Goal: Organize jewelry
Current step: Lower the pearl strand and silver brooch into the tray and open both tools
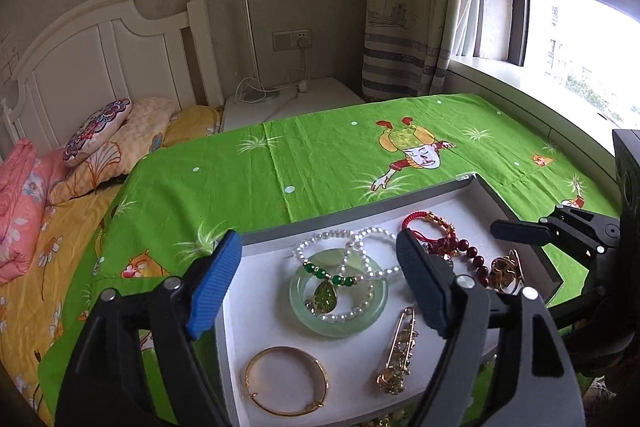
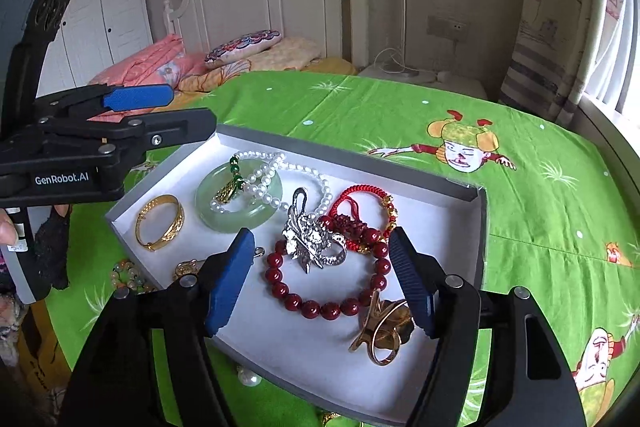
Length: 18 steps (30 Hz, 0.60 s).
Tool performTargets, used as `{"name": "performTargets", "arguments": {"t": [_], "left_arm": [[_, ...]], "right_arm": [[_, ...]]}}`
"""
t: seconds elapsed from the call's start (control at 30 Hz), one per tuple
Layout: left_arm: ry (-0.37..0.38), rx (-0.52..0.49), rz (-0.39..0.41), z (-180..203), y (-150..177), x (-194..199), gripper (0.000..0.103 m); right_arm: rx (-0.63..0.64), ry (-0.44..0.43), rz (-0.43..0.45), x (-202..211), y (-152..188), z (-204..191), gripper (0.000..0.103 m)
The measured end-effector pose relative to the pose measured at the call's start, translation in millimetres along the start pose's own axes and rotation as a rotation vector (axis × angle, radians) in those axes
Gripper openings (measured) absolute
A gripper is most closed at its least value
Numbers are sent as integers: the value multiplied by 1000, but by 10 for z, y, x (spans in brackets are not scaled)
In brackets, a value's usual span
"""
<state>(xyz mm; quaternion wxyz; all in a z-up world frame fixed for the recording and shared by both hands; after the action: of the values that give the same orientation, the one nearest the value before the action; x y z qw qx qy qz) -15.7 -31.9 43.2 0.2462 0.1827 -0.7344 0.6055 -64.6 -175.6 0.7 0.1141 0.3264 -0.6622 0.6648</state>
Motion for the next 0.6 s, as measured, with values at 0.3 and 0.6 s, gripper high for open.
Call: {"name": "performTargets", "arguments": {"t": [0.3, 0.6], "left_arm": [[-104, 121, 77, -514, 238, 540, 101], [-165, 177, 44, -757, 917, 798, 101]], "right_arm": [[-52, -16, 109, 552, -27, 97, 71], [-40, -33, 78, 741, 434, -10, 72]]}}
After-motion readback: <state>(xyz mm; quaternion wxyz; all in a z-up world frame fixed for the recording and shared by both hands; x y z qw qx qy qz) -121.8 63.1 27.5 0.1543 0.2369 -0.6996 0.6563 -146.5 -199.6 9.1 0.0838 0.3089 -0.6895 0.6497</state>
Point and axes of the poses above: each gripper's, at about its wrist camera, not at the fingertips, and x roughly against the way its jaws point, z to its right, y to its underside, the point moved 7 cm from there along -x, roughly the way its jaws point, and after that the axes turned 7 degrees about -y, right-handed, at the moved point
